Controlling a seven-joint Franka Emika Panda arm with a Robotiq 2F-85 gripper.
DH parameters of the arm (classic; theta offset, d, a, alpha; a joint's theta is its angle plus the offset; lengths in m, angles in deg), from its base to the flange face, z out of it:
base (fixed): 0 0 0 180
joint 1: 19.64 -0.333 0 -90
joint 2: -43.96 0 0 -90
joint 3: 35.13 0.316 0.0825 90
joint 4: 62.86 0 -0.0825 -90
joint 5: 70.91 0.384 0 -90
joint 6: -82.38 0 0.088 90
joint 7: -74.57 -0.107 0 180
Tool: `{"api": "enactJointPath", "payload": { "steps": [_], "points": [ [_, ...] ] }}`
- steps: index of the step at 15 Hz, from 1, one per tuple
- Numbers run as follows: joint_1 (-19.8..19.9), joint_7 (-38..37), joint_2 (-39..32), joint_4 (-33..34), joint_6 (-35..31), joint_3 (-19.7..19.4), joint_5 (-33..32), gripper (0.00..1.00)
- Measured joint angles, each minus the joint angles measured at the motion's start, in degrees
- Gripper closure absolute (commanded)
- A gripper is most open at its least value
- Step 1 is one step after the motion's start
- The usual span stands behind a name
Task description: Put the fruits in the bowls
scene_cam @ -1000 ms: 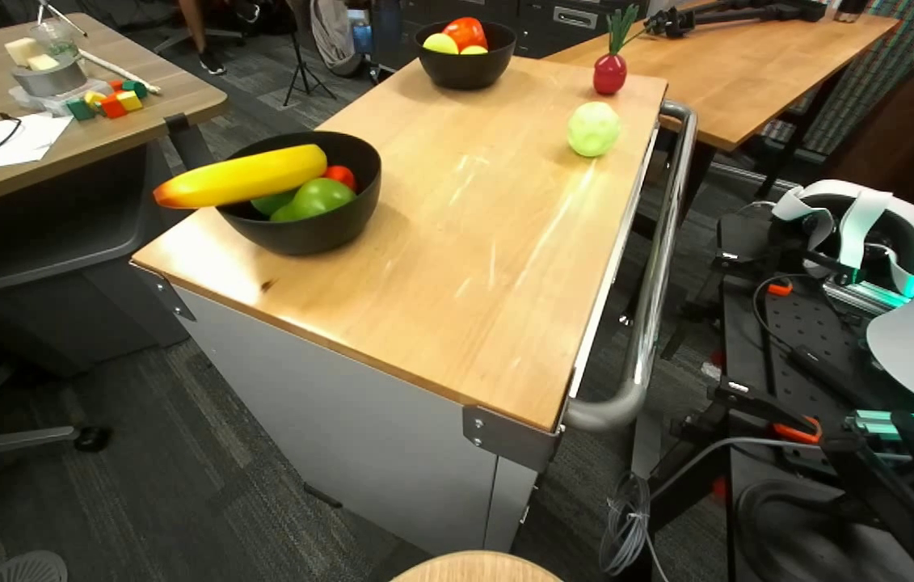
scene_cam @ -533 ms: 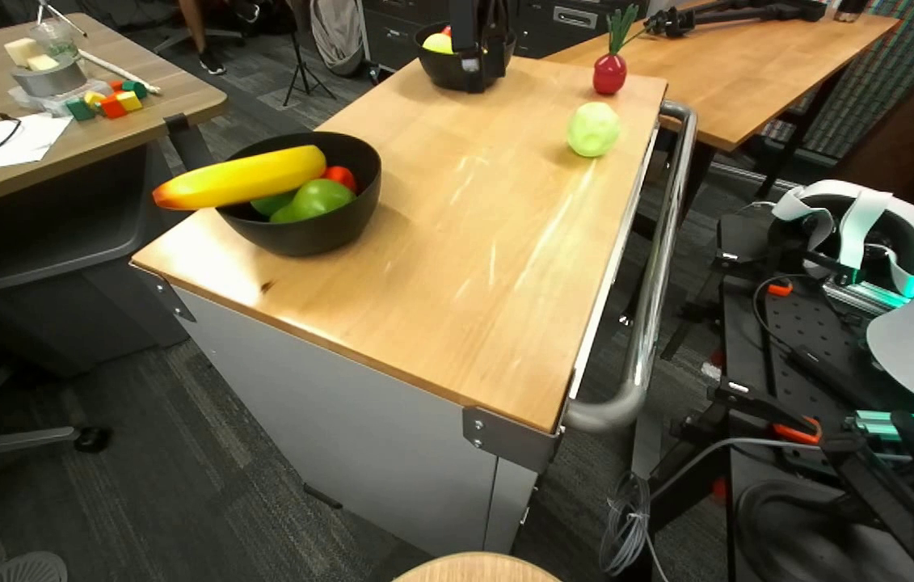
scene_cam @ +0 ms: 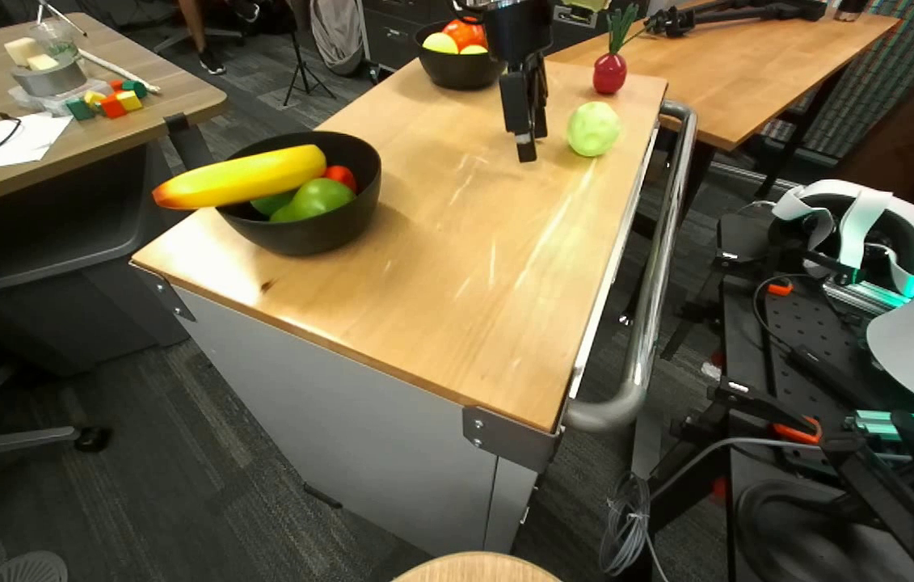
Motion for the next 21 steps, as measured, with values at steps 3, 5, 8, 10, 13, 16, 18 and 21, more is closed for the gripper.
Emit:
{"api": "enactJointPath", "payload": {
  "steps": [3,5,8,10,13,16,18,21],
  "points": [
    [-0.70,-1.98,1.23,-2.20,-0.96,-0.01,-5.76,0.00],
    [-1.21,-3.03,3.18,-4.08,-1.01,-0.01,-8.89,0.00],
    [-1.87,-3.50,7.09,-7.73,-1.00,0.02,-11.97,0.01],
    [-2.11,-3.85,9.29,-9.89,-1.00,0.03,-13.44,0.26],
    [-2.16,-5.93,11.13,-12.05,-1.00,0.00,-17.01,0.48],
    [-2.18,-8.50,11.78,-12.98,-1.01,-0.02,-20.04,0.64],
    [-2.20,-9.10,12.06,-13.19,-1.01,-0.02,-20.39,0.68],
    [-2.24,-8.68,13.30,-12.90,-1.25,0.15,-18.71,0.82]
  ]
}}
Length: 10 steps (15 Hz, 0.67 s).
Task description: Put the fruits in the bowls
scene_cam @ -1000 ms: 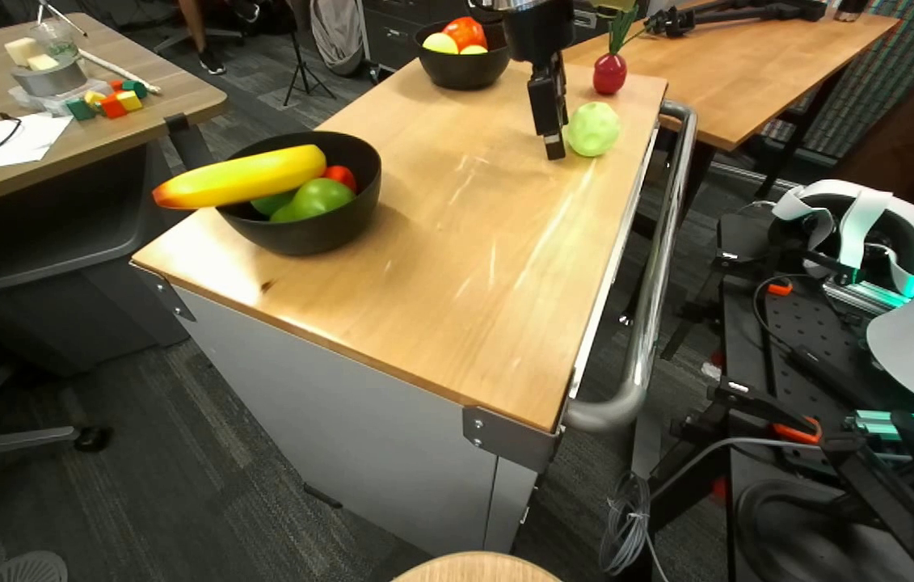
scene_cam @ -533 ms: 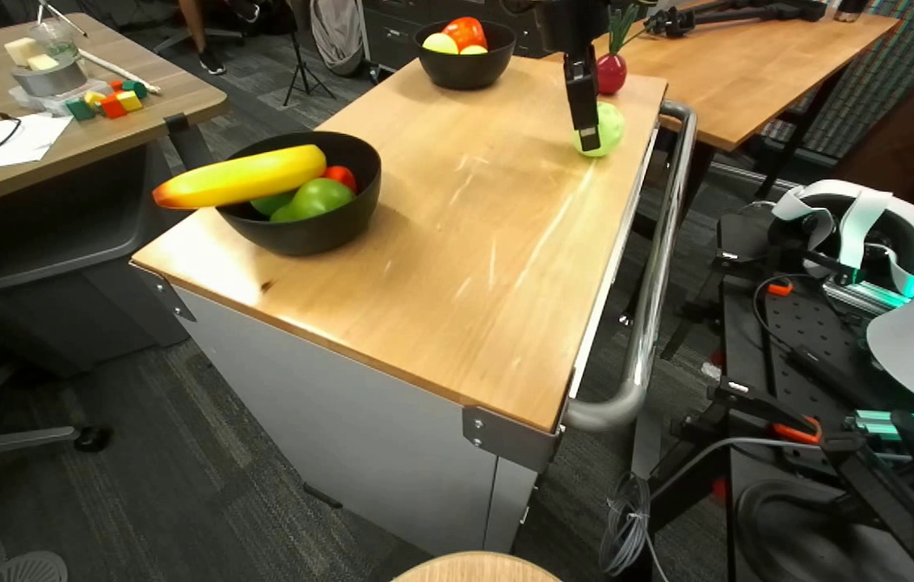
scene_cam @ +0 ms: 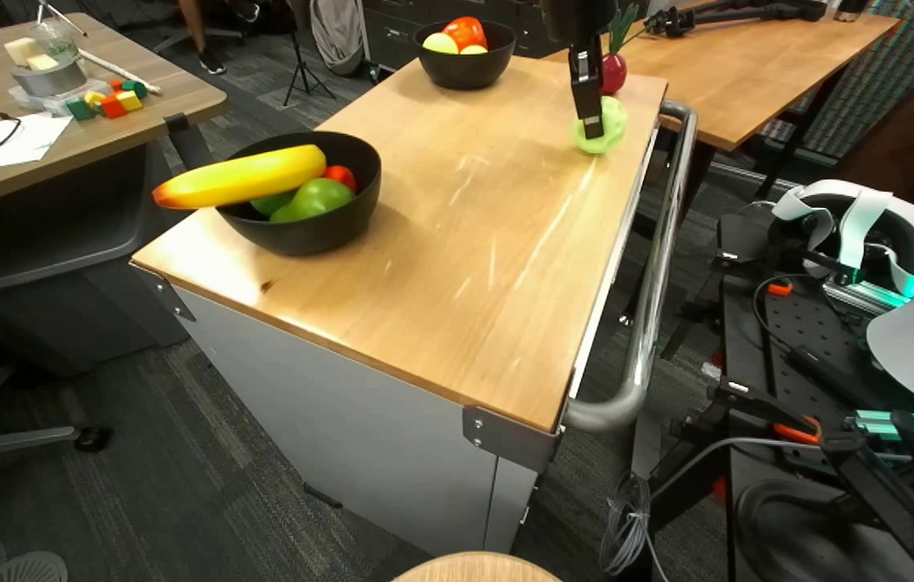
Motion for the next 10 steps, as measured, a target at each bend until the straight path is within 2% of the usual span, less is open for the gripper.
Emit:
{"api": "enactJointPath", "payload": {
  "steps": [3,7,10],
  "points": [
    [-0.01,1.52,4.22,3.18,-0.71,0.03,5.03,0.87],
    [0.49,2.26,6.92,12.64,-1.96,-2.22,8.87,0.86],
    [1.82,3.95,3.96,17.18,-10.38,-4.69,11.81,0.88]
  ]
}}
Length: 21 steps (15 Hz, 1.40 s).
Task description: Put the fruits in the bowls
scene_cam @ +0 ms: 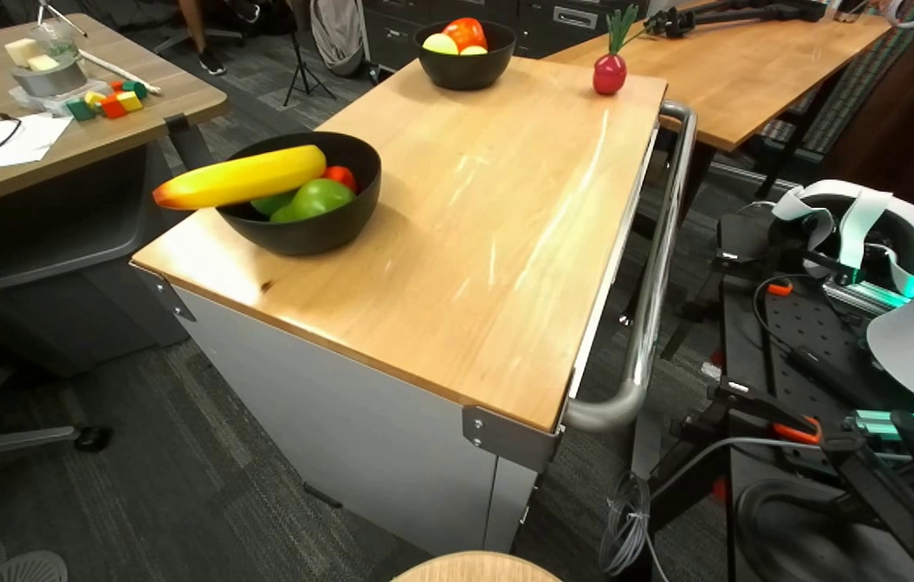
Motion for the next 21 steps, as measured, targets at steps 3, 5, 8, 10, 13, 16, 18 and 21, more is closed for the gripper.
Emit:
{"api": "enactJointPath", "payload": {
  "steps": [3,5,8,10,13,16,18,21],
  "points": [
    [2.14,3.74,-6.94,3.25,-7.56,-1.41,4.33,0.87],
    [4.00,6.06,-12.13,6.03,-9.91,-1.48,6.21,0.87],
    [6.25,7.69,-18.88,11.08,-10.56,-1.21,6.72,0.89],
    [7.28,8.29,-22.09,14.40,-10.54,-0.80,6.72,0.81],
    [8.37,9.40,-24.83,18.37,-10.24,-0.05,6.72,0.52],
    [9.58,11.01,-25.48,20.20,-8.94,1.60,6.78,0.61],
    [9.86,11.90,-25.52,20.30,-7.64,2.46,6.78,0.39],
    [9.86,12.78,-25.71,19.89,-6.01,3.08,6.78,0.17]
  ]
}}
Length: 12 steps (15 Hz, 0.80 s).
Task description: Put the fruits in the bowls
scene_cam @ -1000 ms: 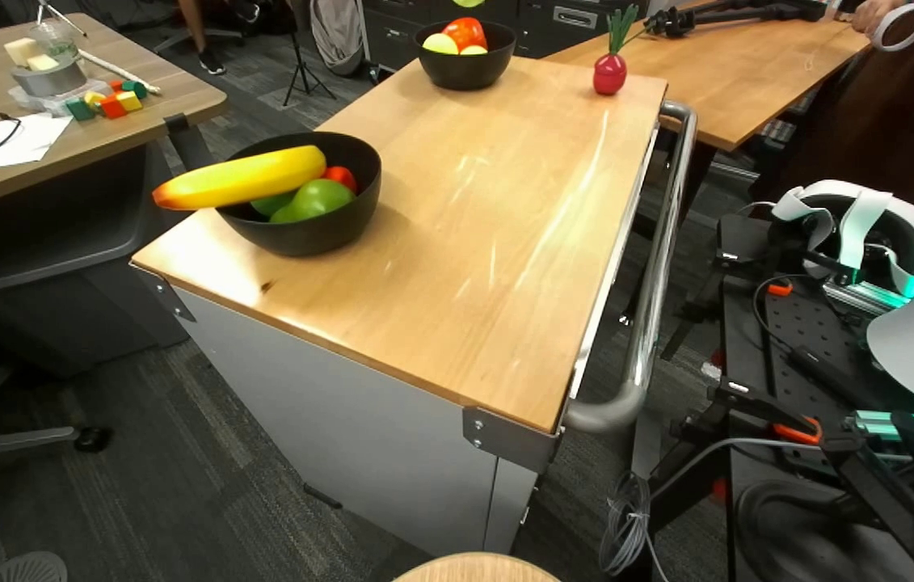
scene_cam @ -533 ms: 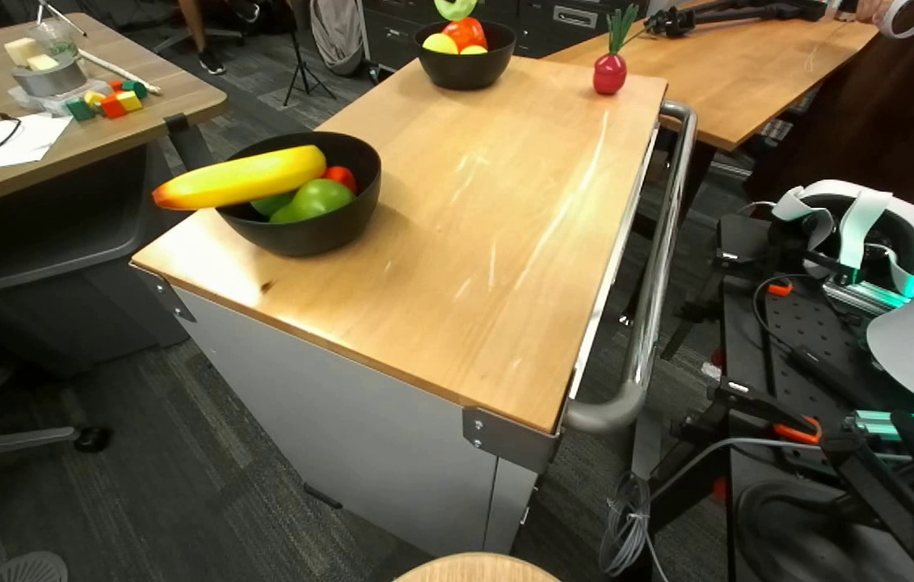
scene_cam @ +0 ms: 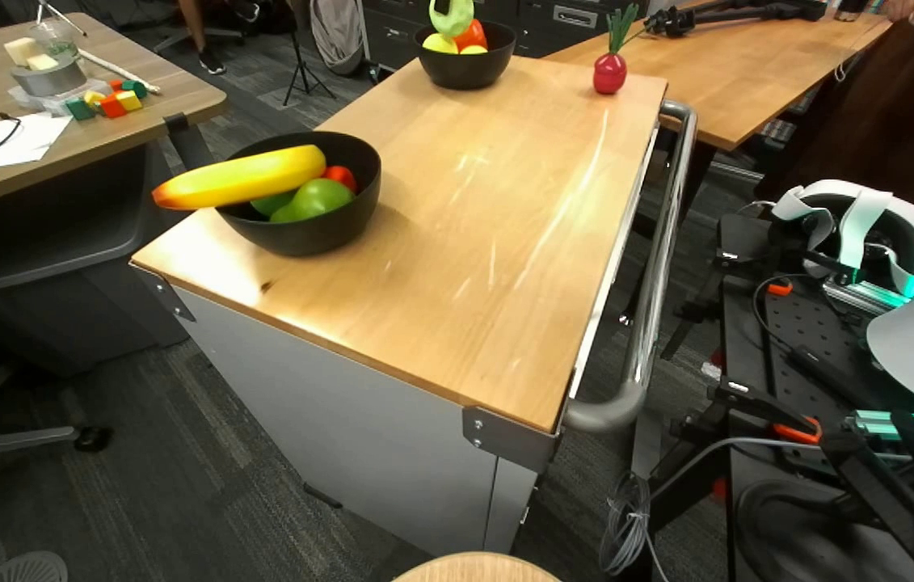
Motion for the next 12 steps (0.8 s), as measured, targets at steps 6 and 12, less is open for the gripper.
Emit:
{"api": "enactJointPath", "payload": {
  "steps": [6,12],
  "points": [
    [0.00,0.14,0.19,-0.33,1.60,-0.46,-0.84,0.00],
    [0.22,0.95,5.72,-2.71,14.83,-1.18,-1.11,0.00]
  ]
}}
